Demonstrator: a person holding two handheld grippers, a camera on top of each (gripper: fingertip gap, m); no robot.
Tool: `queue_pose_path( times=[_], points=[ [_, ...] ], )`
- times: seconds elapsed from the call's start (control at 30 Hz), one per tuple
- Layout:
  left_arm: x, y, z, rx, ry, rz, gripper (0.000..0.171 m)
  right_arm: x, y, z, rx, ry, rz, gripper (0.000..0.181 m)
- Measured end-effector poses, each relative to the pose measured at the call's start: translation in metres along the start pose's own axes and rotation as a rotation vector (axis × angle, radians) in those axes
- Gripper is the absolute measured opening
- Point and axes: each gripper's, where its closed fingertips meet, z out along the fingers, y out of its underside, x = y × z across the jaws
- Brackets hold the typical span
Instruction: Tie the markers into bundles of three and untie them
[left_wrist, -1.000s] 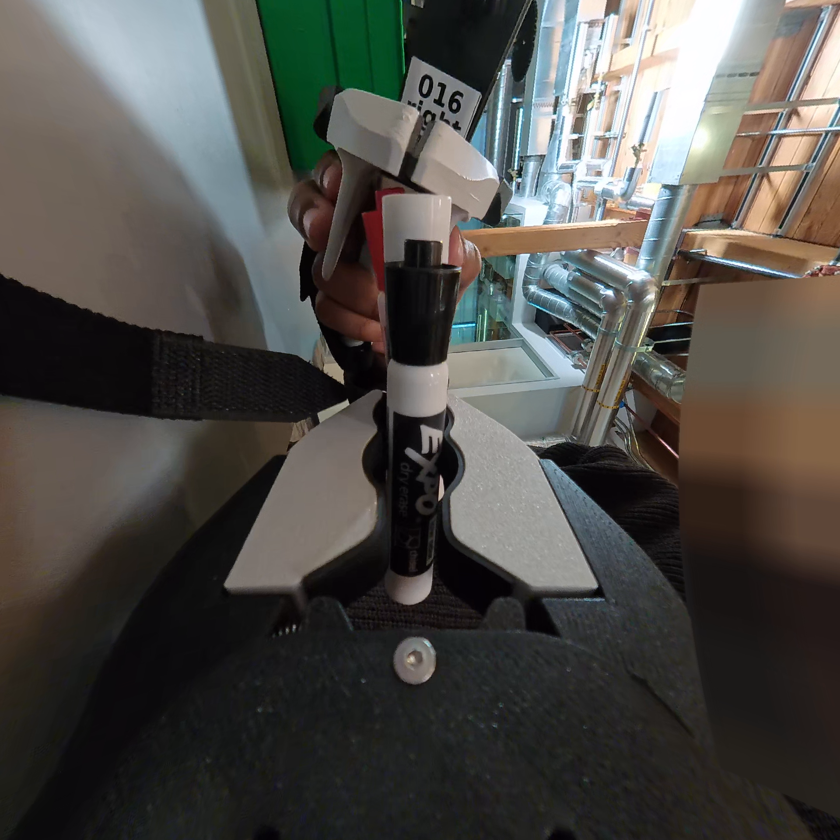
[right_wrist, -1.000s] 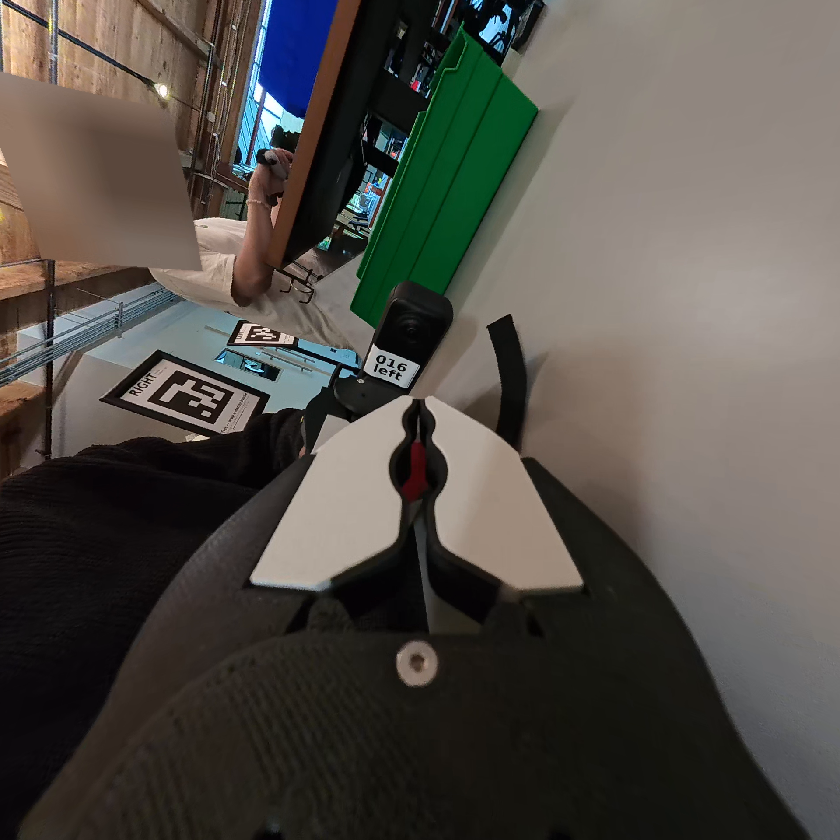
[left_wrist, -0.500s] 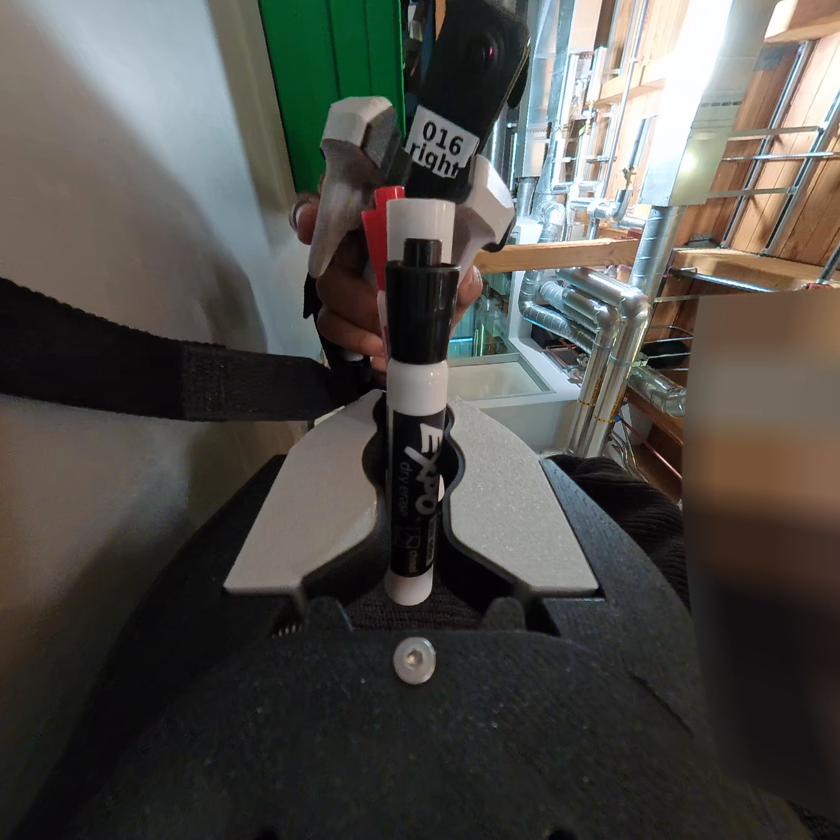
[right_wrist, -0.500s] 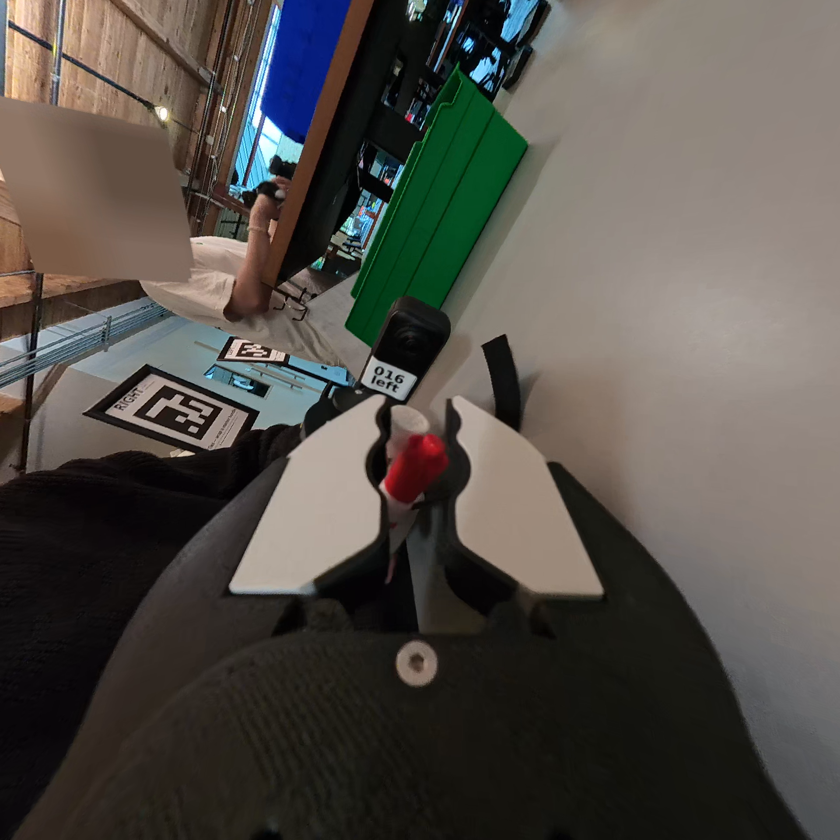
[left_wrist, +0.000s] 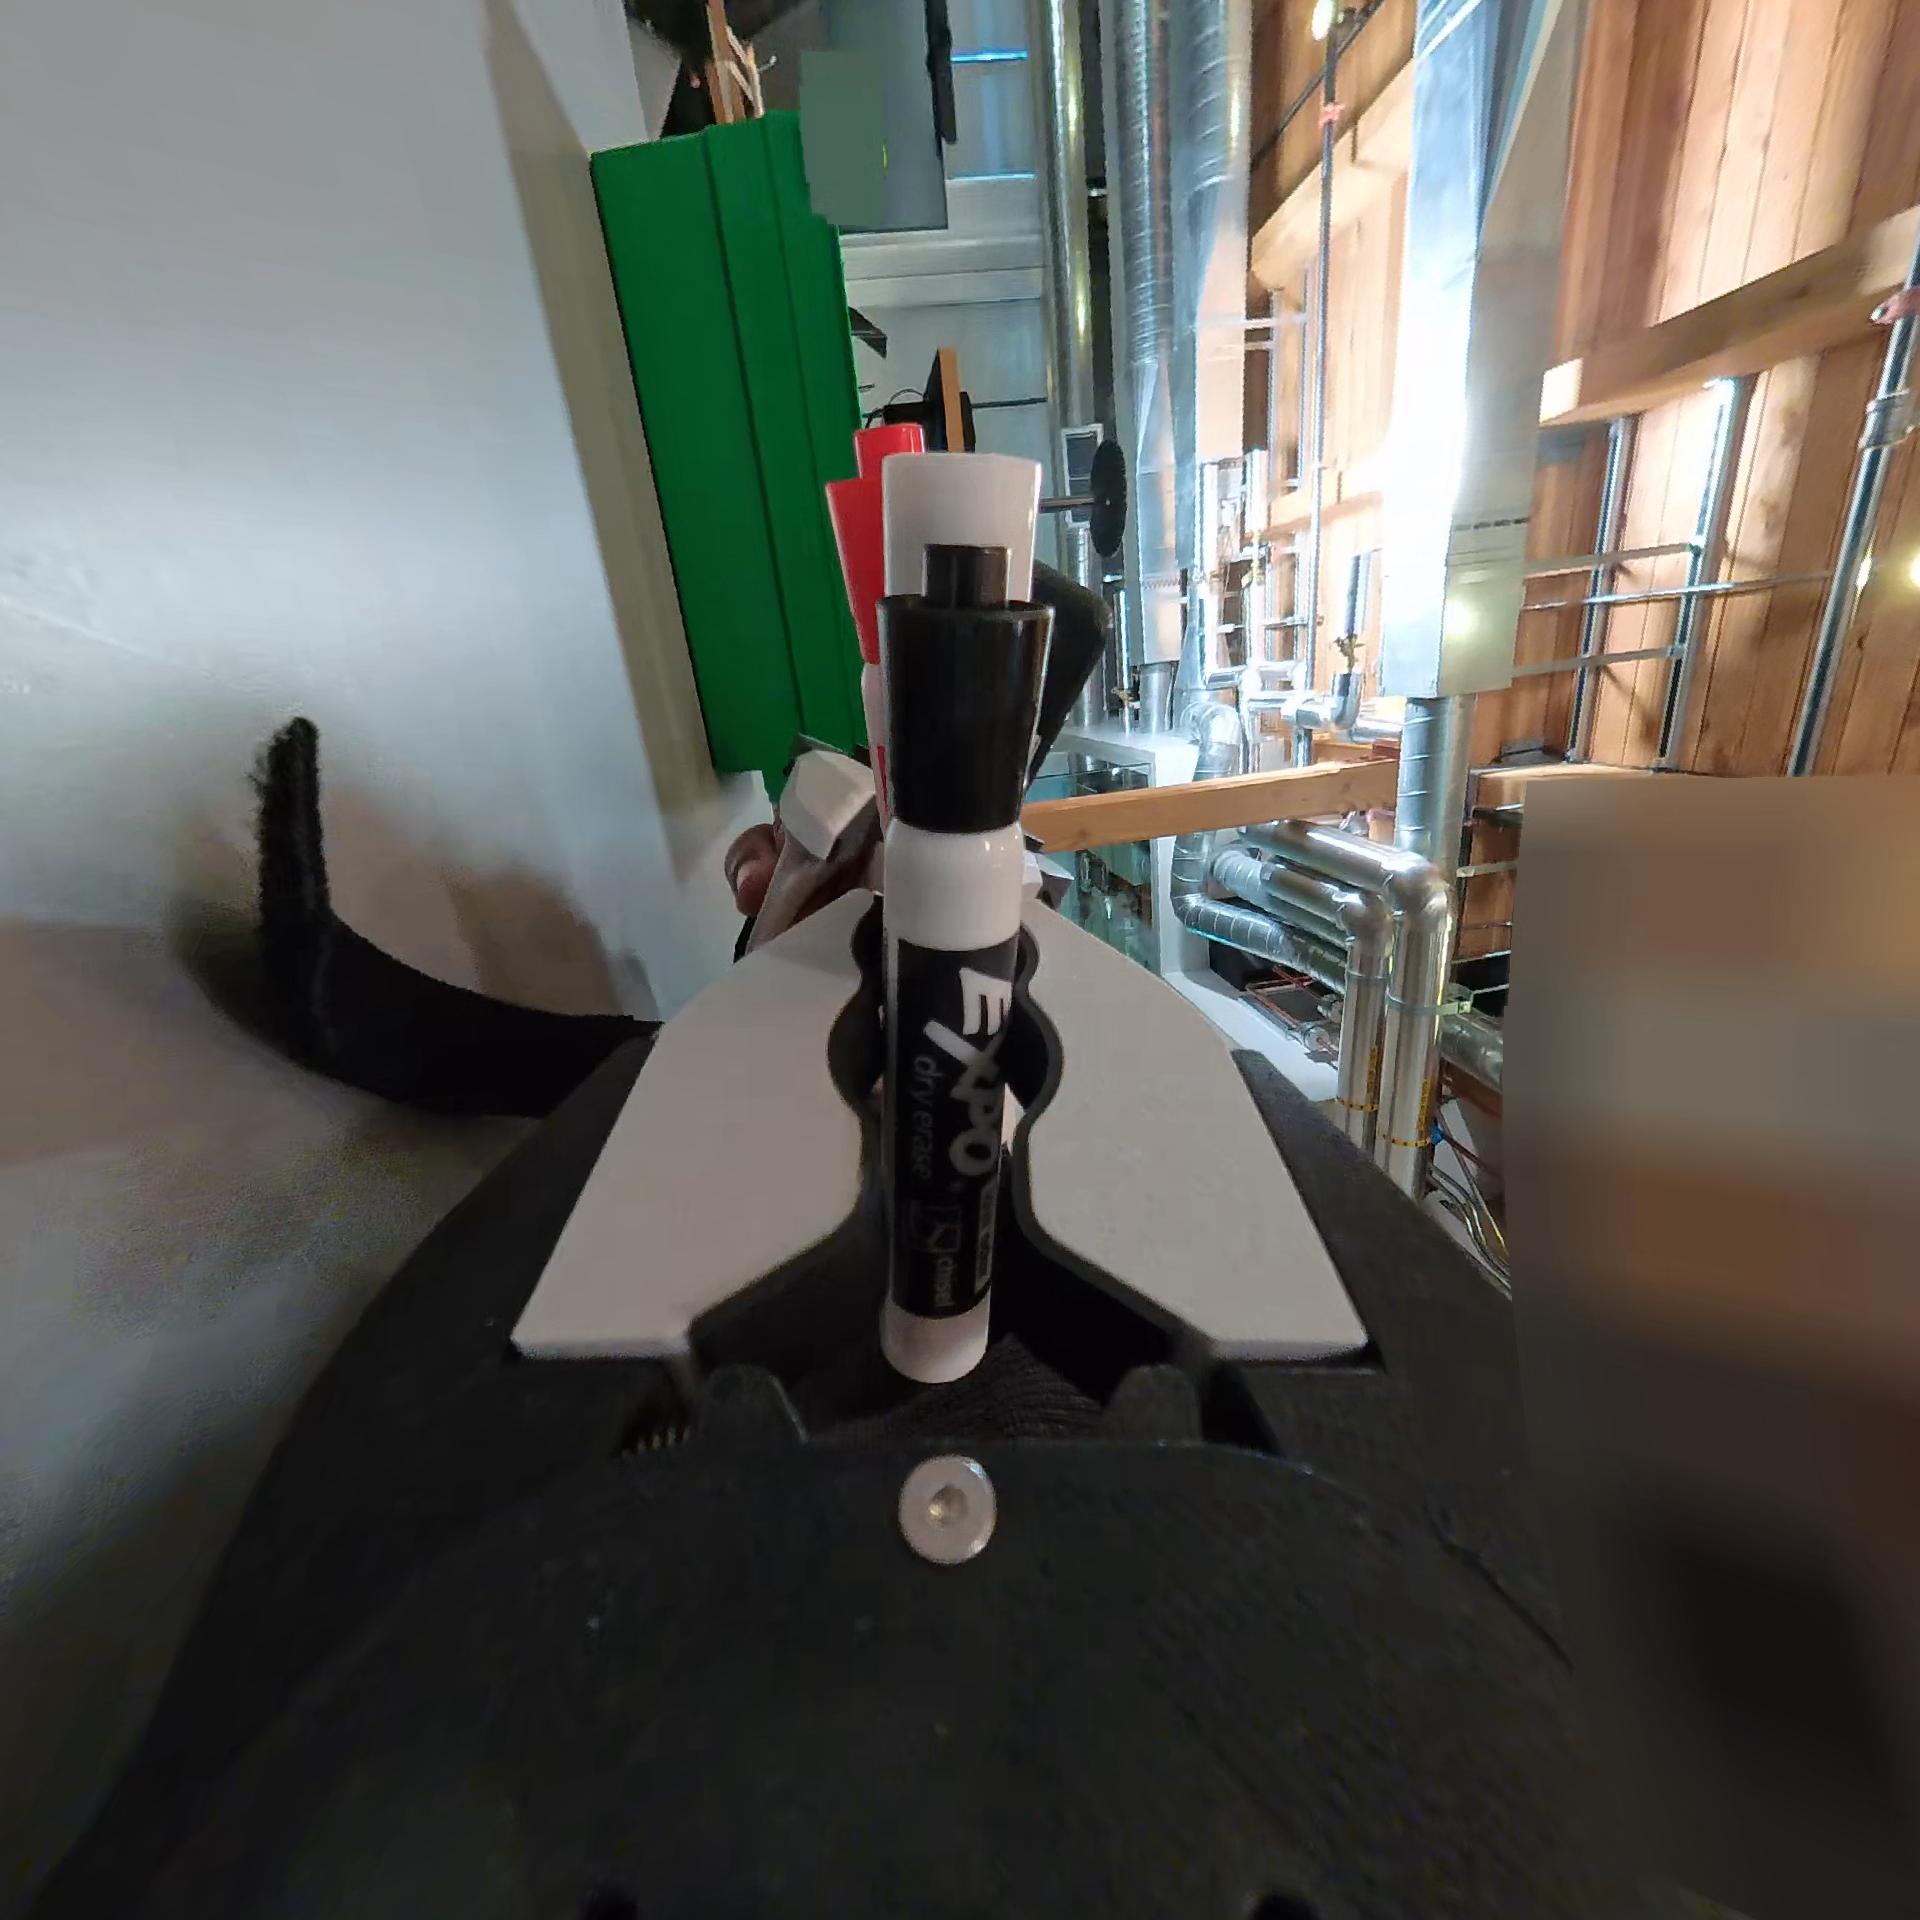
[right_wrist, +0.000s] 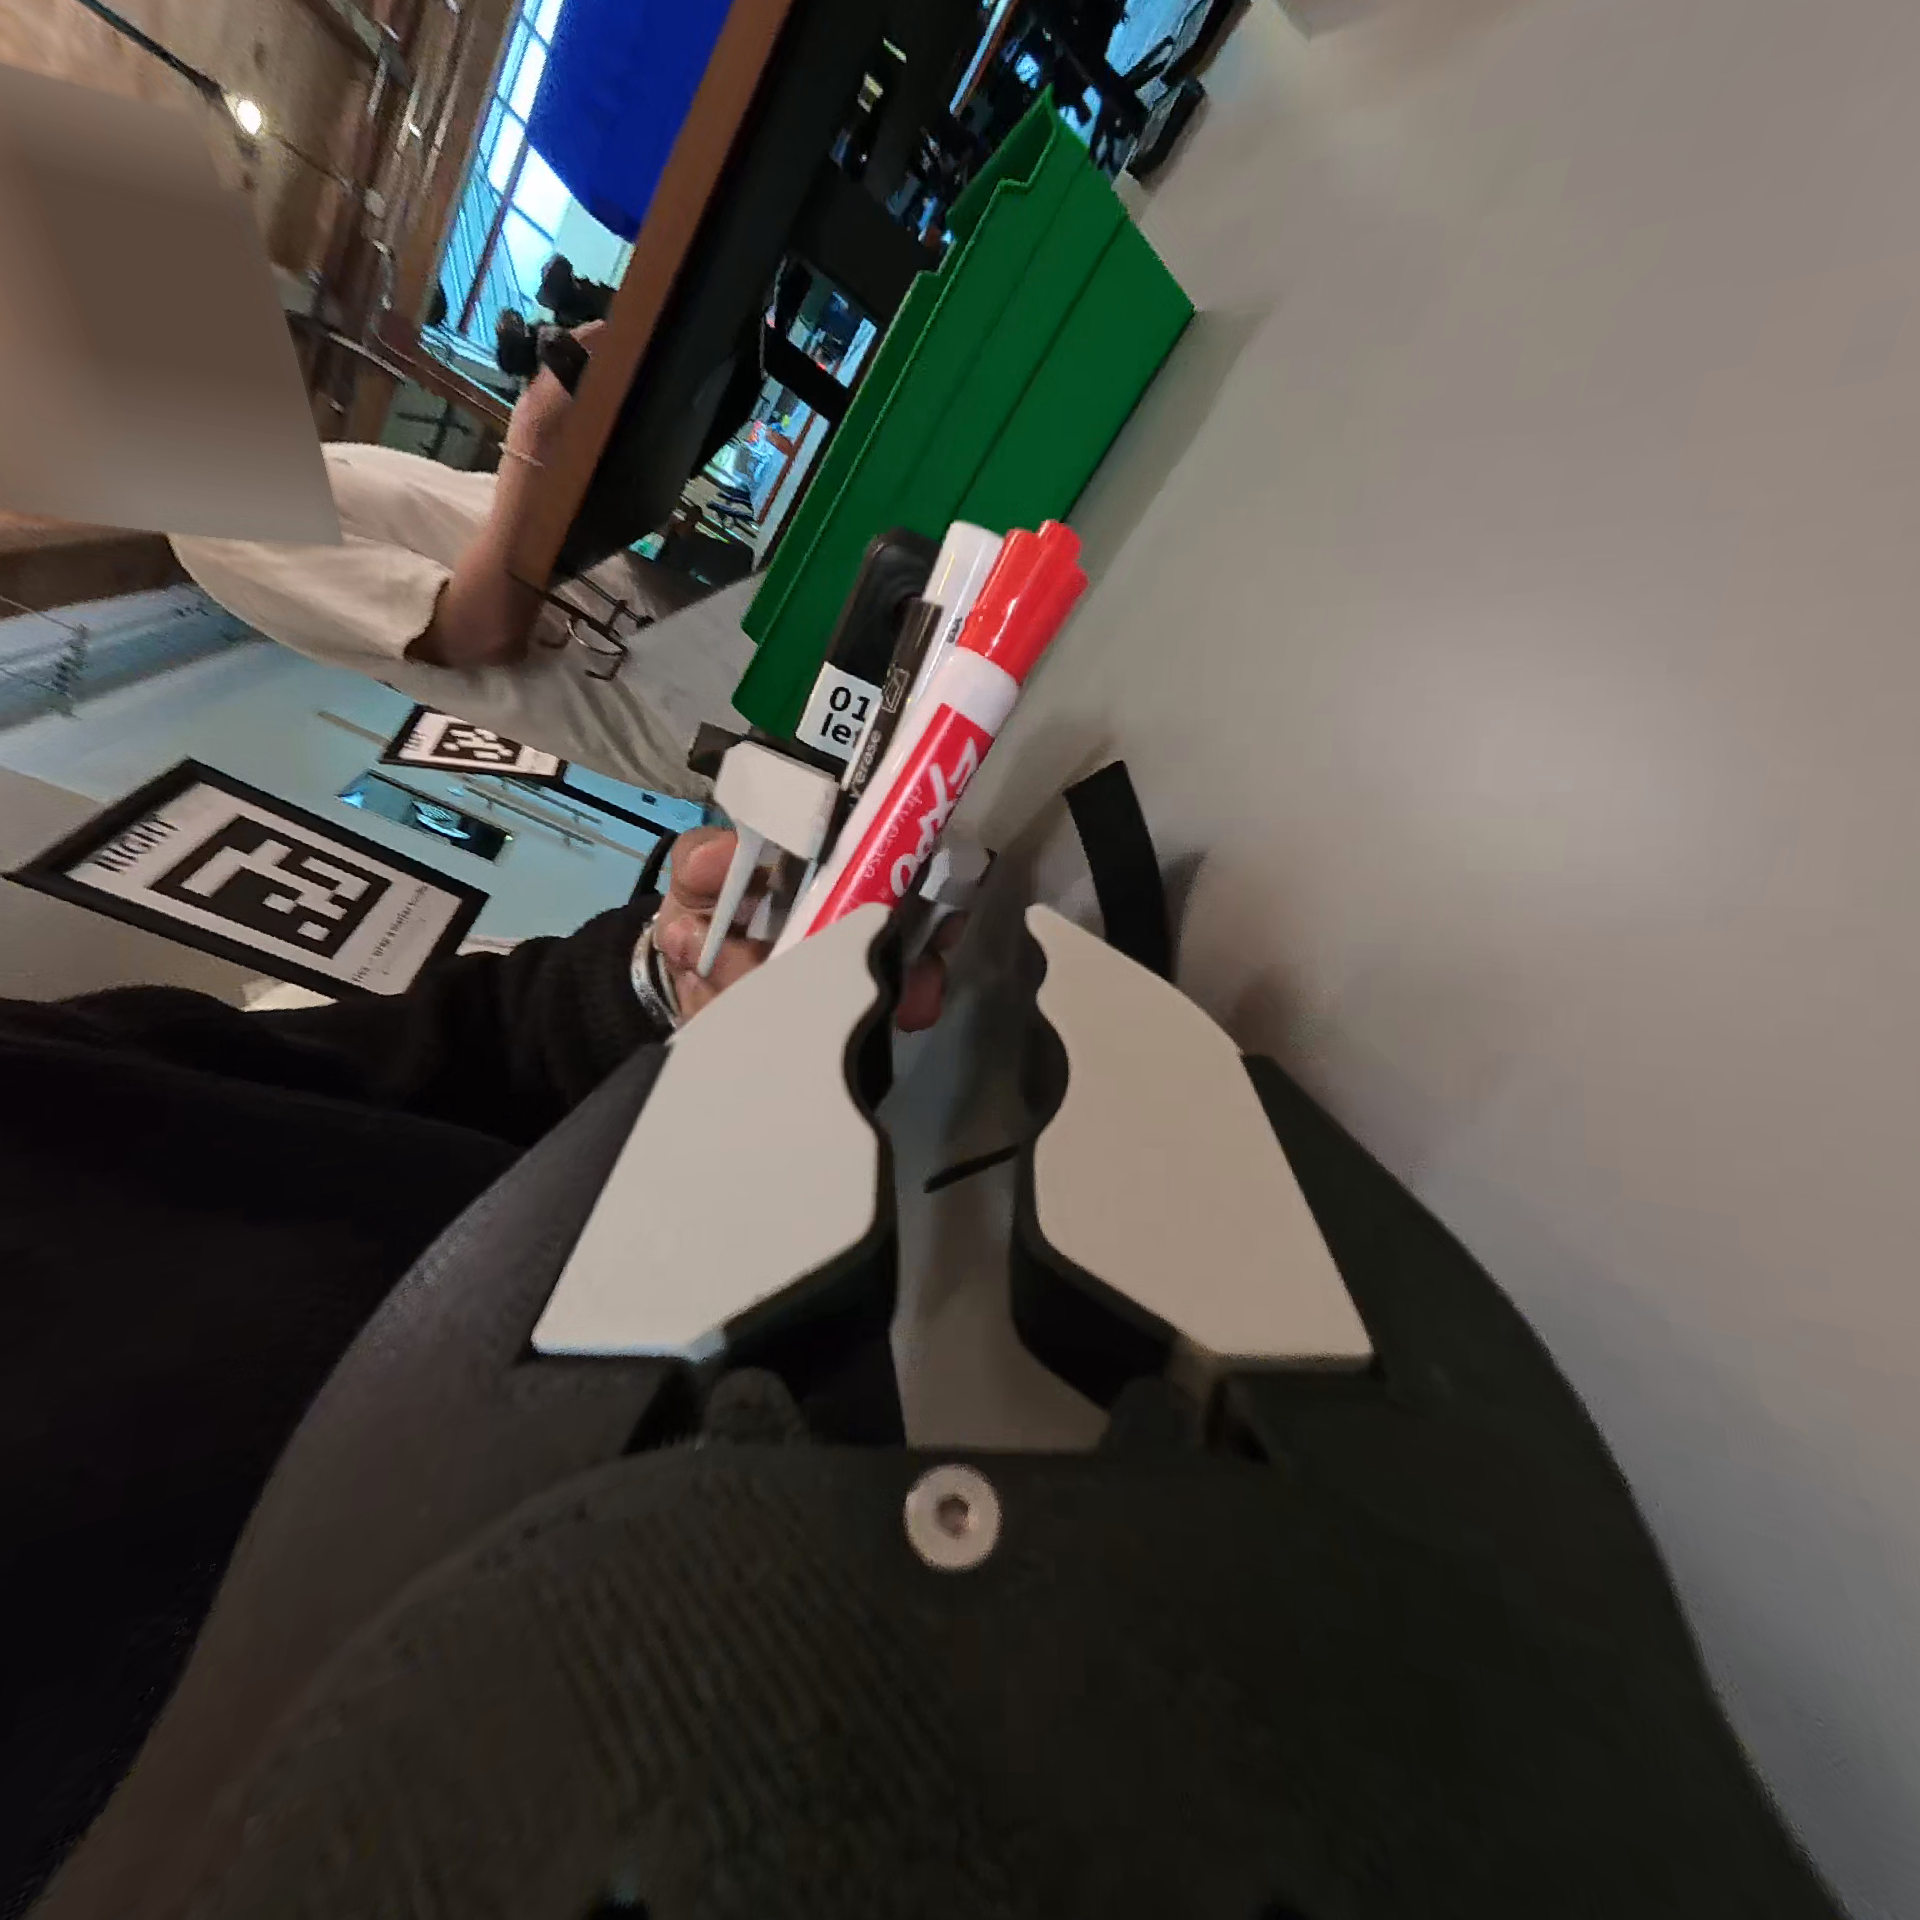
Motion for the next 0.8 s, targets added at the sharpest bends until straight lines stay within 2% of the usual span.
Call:
queue_pose_path(
  times=[0.1, 0.27, 0.43, 0.6, 0.8],
  points=[
    [-0.001, 0.003, 0.003, -0.003, -0.007, 0.016, 0.020, -0.005, 0.003, 0.004, -0.006, -0.009, -0.008, 0.014],
    [-0.002, 0.000, 0.003, 0.031, -0.020, 0.038, 0.019, -0.010, 0.005, 0.008, 0.010, -0.062, 0.065, 0.016],
    [-0.004, 0.006, 0.006, 0.010, -0.018, 0.017, 0.019, -0.010, 0.001, 0.008, 0.034, -0.060, 0.066, 0.014],
    [-0.005, 0.006, 0.006, 0.011, -0.017, 0.006, 0.020, -0.014, 0.001, 0.008, 0.037, -0.086, 0.067, 0.005],
    [-0.003, 0.008, 0.008, 0.002, 0.005, -0.007, 0.020, -0.016, 0.002, 0.007, 0.031, -0.143, 0.134, 0.005]
  ],
)
